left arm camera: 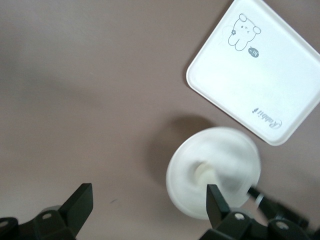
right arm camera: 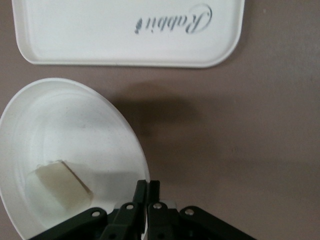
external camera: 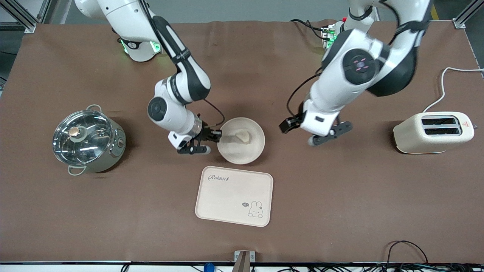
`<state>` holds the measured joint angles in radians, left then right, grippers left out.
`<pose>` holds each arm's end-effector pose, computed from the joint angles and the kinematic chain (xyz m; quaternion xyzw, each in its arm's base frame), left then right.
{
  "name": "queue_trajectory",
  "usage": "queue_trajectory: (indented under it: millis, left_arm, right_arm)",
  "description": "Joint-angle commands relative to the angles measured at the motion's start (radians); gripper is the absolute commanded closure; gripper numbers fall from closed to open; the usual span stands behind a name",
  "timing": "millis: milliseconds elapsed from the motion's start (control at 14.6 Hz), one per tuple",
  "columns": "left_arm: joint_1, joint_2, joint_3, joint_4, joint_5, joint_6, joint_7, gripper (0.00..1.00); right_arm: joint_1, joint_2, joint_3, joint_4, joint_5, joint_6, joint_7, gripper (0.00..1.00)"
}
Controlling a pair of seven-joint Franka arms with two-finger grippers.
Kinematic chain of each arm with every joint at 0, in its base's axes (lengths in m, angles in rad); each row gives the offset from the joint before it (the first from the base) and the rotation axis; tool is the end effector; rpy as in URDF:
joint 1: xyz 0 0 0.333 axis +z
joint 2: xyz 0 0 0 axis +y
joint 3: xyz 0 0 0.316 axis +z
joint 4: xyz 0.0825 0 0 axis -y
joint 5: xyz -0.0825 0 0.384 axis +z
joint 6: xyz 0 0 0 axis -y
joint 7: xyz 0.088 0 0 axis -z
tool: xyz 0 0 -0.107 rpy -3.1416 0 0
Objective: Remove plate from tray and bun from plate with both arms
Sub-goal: 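Lift the plate off the tray and set it beside the tray, then grasp the bun with the left gripper while the right gripper releases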
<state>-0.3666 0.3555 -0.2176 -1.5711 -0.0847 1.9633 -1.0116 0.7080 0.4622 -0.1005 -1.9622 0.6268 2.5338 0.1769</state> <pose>0.5629 -0.3580 0.4459 0.9690 0.2336 -0.0396 0.0695 0.5171 0.3549 0.2474 -0.9836 0.0271 0.0114 0.1780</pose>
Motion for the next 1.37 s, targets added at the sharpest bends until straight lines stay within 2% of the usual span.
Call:
queue_trajectory:
  millis: [0,344,412,481,550,687,756,893,1168,1305]
  left_arm:
    - [-0.040,0.101,-0.006,-0.006,0.036,0.126,-0.132,0.00]
    - [-0.113,0.275,-0.006,0.005,0.037,0.346,-0.300,0.00]
    - [-0.133,0.296,-0.006,0.008,0.036,0.364,-0.317,0.00]
    - [-0.152,0.309,-0.005,0.008,0.034,0.364,-0.334,0.02]
    - [-0.156,0.324,-0.005,0.008,0.036,0.365,-0.355,0.03]
    - [-0.184,0.336,-0.005,0.005,0.036,0.365,-0.381,0.05]
    - [-0.195,0.348,-0.005,0.005,0.036,0.367,-0.393,0.07]
    - [-0.224,0.375,-0.005,0.006,0.036,0.384,-0.415,0.10]
    - [-0.241,0.408,-0.005,0.000,0.039,0.393,-0.432,0.20]
    - [-0.259,0.436,-0.002,0.002,0.039,0.436,-0.444,0.25]
  right_arm:
    - [0.065,-0.025,-0.001,-0.115,0.019,0.167,-0.019,1.00]
    - [0.070,-0.003,-0.001,-0.115,0.019,0.172,-0.017,0.98]
    - [0.068,-0.003,-0.001,-0.113,0.021,0.169,-0.014,0.82]
    - [0.067,-0.003,-0.001,-0.113,0.021,0.168,-0.013,0.46]
    - [0.065,-0.005,-0.001,-0.113,0.021,0.168,-0.011,0.25]
    - [0.065,-0.013,-0.001,-0.110,0.019,0.158,-0.010,0.06]
    - [0.062,-0.022,-0.002,-0.107,0.021,0.149,-0.011,0.02]
    - [0.029,-0.077,-0.010,-0.095,0.021,0.088,-0.002,0.00]
    - [-0.106,-0.204,-0.022,-0.056,0.001,-0.148,-0.013,0.00]
    - [-0.148,-0.279,-0.063,-0.052,-0.094,-0.248,-0.011,0.00]
